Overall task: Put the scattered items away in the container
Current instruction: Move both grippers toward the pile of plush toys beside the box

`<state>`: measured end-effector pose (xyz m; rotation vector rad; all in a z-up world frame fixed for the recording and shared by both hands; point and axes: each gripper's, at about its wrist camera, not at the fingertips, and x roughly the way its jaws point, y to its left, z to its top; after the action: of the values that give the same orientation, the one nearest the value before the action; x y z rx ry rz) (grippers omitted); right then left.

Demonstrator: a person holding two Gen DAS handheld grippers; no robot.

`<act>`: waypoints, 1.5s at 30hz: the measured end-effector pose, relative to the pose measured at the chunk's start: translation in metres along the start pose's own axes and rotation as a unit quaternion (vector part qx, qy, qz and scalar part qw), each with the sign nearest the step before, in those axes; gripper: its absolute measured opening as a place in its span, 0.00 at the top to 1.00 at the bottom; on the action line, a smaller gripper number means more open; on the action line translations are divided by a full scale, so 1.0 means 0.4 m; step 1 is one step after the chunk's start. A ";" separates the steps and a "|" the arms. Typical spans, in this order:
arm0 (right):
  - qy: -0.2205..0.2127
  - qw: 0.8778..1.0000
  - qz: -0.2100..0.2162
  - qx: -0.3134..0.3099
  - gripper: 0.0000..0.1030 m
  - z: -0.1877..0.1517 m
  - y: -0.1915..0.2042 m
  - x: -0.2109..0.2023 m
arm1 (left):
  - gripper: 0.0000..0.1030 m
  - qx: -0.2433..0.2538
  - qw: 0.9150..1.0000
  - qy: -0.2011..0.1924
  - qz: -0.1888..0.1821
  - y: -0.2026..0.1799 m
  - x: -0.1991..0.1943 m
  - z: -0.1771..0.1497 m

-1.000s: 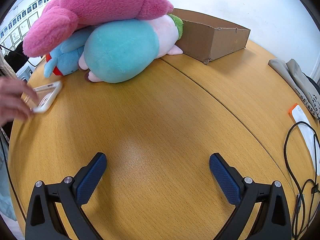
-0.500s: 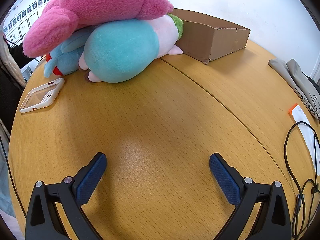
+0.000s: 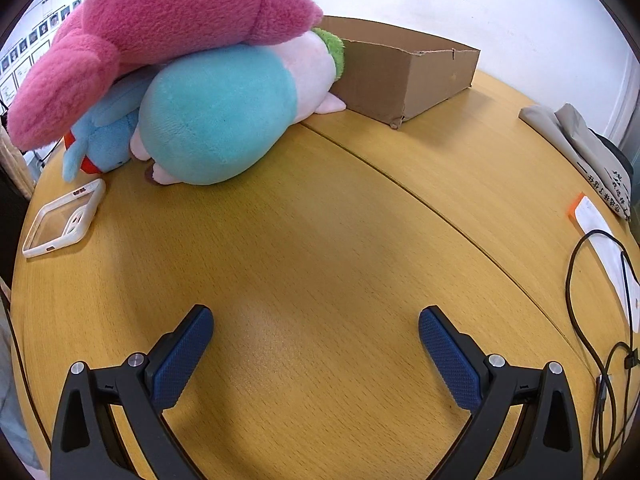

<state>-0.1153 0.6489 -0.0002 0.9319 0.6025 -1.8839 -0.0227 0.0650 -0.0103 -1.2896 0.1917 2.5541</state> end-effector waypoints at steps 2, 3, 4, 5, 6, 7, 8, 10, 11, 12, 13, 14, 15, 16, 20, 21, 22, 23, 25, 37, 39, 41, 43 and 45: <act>0.000 1.000 0.000 0.000 0.00 0.000 0.000 0.000 | 0.00 -0.010 1.000 0.000 0.007 -0.008 0.004 0.004; 0.000 1.000 0.000 0.000 0.00 0.000 0.000 0.000 | 0.00 -0.013 1.000 0.000 0.010 -0.011 0.006 0.006; 0.000 1.000 0.000 0.000 0.00 0.000 0.000 0.000 | 0.00 -0.014 1.000 0.000 0.011 -0.013 0.007 0.007; 0.000 1.000 0.000 0.000 0.00 0.000 0.000 0.000 | 0.00 -0.015 1.000 0.000 0.011 -0.014 0.009 0.008; 0.000 1.000 0.000 0.000 0.00 0.000 0.000 0.000 | 0.00 -0.015 1.000 0.000 0.011 -0.015 0.010 0.009; 0.000 1.000 0.000 0.000 0.00 0.000 0.000 0.000 | 0.00 -0.013 1.000 0.002 0.014 -0.017 0.012 0.008; 0.000 1.000 0.000 0.000 0.00 0.000 0.000 0.000 | 0.00 -0.012 1.000 0.006 0.015 -0.021 0.014 0.006; 0.000 1.000 0.000 0.000 0.00 0.000 0.000 0.000 | 0.00 -0.012 1.000 0.007 0.014 -0.026 0.017 0.008; 0.000 1.000 0.000 0.000 0.00 0.000 -0.001 0.000 | 0.00 -0.012 1.000 0.005 0.013 -0.024 0.016 0.008; 0.000 1.000 0.000 0.000 0.00 0.000 -0.001 0.000 | 0.00 -0.011 1.000 0.003 0.013 -0.023 0.016 0.007; 0.000 1.000 0.000 0.000 0.00 0.000 -0.001 0.000 | 0.00 -0.011 1.000 0.003 0.012 -0.025 0.017 0.007; 0.000 1.000 0.000 0.000 0.00 0.000 -0.001 0.000 | 0.00 -0.010 1.000 0.003 0.011 -0.027 0.018 0.007; 0.000 1.000 0.000 0.000 0.00 0.000 -0.001 0.000 | 0.00 -0.009 1.000 0.003 0.011 -0.029 0.019 0.007; 0.000 1.000 0.000 0.000 0.00 0.000 -0.001 0.000 | 0.00 -0.007 1.000 0.003 0.009 -0.032 0.019 0.006; 0.000 1.000 0.000 0.000 0.00 0.000 -0.001 0.001 | 0.00 0.003 1.000 0.003 0.002 -0.043 0.017 -0.002; 0.000 1.000 0.000 0.000 0.00 0.000 -0.001 0.001 | 0.00 0.004 1.000 0.003 0.001 -0.046 0.016 -0.005; 0.000 1.000 0.000 0.000 0.00 0.000 -0.001 0.001 | 0.00 0.004 1.000 0.003 0.001 -0.049 0.014 -0.009; 0.000 1.000 0.000 0.000 0.00 0.000 0.000 0.001 | 0.00 0.002 1.000 0.003 0.002 -0.053 0.011 -0.015; 0.000 1.000 0.000 0.000 0.00 0.001 -0.001 0.001 | 0.00 -0.007 1.000 0.003 0.008 -0.059 0.002 -0.029; 0.001 1.000 -0.013 0.017 0.00 0.010 0.000 0.007 | 0.01 -0.159 0.981 -0.087 0.073 -0.083 -0.258 -0.034; 0.001 0.999 -0.021 0.029 0.00 0.023 0.002 0.017 | 0.01 -0.159 0.975 -0.131 0.086 -0.106 -0.318 -0.002; 0.001 0.999 -0.032 0.042 0.00 0.037 0.009 0.027 | 0.01 -0.168 0.967 -0.169 0.088 -0.181 -0.392 0.004; 0.001 0.998 -0.040 0.053 0.00 0.039 0.028 0.027 | 0.01 -0.186 0.960 -0.193 0.081 -0.207 -0.445 -0.001; 0.004 0.997 -0.043 0.057 0.00 0.028 0.063 0.016 | 0.01 -0.211 0.953 -0.198 0.090 -0.238 -0.474 -0.003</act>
<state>-0.0986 0.6261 0.0007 1.0002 0.5520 -2.0101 0.1142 0.1209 0.1420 -0.8732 -0.3513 3.0597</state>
